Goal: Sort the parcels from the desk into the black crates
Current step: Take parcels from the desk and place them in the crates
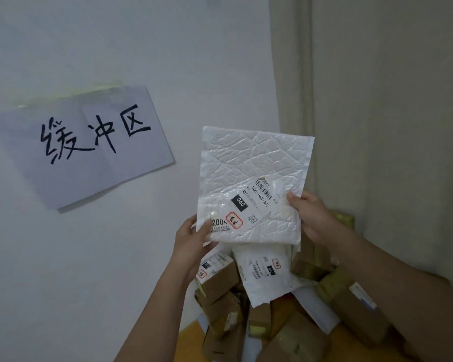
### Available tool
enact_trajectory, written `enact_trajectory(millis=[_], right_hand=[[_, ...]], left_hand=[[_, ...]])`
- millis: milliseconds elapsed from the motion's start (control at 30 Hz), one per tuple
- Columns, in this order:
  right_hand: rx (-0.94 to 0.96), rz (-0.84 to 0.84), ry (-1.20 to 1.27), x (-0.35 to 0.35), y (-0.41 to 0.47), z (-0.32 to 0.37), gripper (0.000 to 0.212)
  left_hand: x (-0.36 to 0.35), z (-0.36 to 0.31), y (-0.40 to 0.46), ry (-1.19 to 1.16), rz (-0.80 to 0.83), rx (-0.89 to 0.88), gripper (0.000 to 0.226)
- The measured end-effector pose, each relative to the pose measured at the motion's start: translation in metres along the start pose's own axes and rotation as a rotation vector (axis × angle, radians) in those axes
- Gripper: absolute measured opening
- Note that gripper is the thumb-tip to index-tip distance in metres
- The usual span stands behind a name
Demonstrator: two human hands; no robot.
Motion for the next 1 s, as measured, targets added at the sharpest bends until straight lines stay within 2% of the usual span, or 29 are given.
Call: enact_trajectory(millis=[167, 333, 400, 467, 633, 800, 900, 1000], right_hand=[[0.073, -0.009, -0.053, 0.002, -0.001, 0.016, 0.006], [0.080, -0.007, -0.104, 0.003, -0.003, 0.016, 0.050], [0.024, 0.019, -0.118, 0.000, -0.006, 0.009, 0.066], [-0.068, 0.104, -0.073, -0.008, -0.011, -0.001, 0.073], [-0.219, 0.361, -0.037, -0.038, -0.034, -0.036, 0.039], [-0.248, 0.235, -0.155, -0.040, -0.037, -0.064, 0.024], [-0.249, 0.231, -0.389, -0.030, -0.036, -0.073, 0.012], [-0.284, 0.295, -0.554, -0.022, -0.040, -0.087, 0.008]], left_hand=[[-0.002, -0.003, -0.006, 0.015, 0.105, -0.016, 0.020], [0.005, -0.003, -0.005, -0.163, 0.029, -0.042, 0.022], [0.007, -0.001, -0.007, -0.261, 0.004, -0.036, 0.023], [0.008, 0.003, -0.009, -0.346, -0.019, -0.021, 0.024], [-0.003, 0.030, -0.019, -0.431, -0.031, 0.069, 0.022], [0.007, 0.060, -0.035, -0.316, -0.010, 0.224, 0.023], [0.037, 0.065, -0.040, -0.357, -0.091, 0.199, 0.022], [0.071, 0.072, -0.047, -0.421, -0.201, 0.180, 0.025]])
Point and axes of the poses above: each hand's wrist, its own y-axis towards the middle knuckle, its own x-axis out of the back of the hand, z = x × y, the point moved 5 cm from there along y, towards the middle knuckle, and after that the axes turned 3 degrees about z, right-handed, at the moved point
